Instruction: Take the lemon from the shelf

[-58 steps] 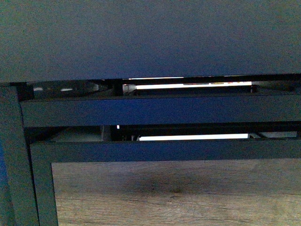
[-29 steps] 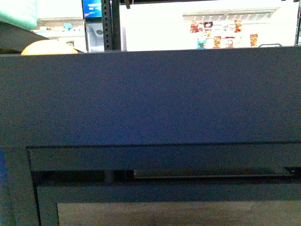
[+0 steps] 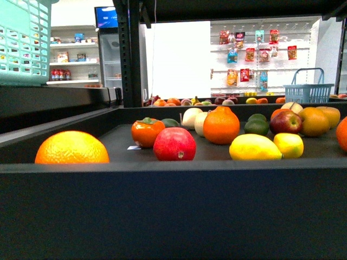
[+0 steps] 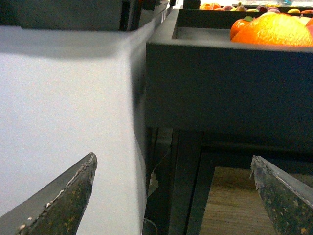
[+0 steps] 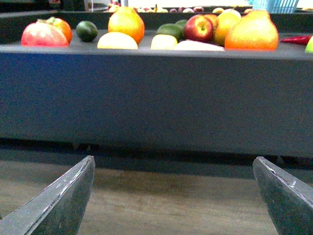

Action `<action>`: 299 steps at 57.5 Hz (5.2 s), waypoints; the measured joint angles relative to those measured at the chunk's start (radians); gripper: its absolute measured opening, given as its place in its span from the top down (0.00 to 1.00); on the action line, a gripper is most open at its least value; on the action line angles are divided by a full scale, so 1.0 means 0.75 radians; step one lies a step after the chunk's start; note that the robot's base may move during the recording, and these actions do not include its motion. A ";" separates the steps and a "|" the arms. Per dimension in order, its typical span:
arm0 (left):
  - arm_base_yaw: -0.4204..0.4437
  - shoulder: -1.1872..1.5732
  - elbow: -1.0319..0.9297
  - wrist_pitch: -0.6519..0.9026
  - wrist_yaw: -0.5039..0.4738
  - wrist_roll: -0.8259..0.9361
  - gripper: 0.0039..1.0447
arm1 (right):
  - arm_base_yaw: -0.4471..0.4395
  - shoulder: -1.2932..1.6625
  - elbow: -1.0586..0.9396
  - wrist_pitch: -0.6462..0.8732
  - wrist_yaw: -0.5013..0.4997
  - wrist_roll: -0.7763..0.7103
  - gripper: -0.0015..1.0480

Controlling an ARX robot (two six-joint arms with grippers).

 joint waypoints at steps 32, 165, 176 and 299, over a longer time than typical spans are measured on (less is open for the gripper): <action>0.000 0.000 0.000 0.000 0.000 -0.001 0.08 | 0.000 0.000 0.000 0.000 -0.001 0.000 0.07; 0.311 2.200 1.269 0.838 0.511 -1.480 0.08 | 0.000 0.000 0.000 0.001 -0.001 0.000 0.07; 0.305 2.303 1.393 0.798 0.484 -1.490 0.08 | 0.000 0.000 0.000 0.001 -0.001 0.000 0.07; -0.203 1.986 1.281 0.513 0.830 -1.163 0.90 | 0.000 0.000 0.000 0.001 -0.001 0.000 0.07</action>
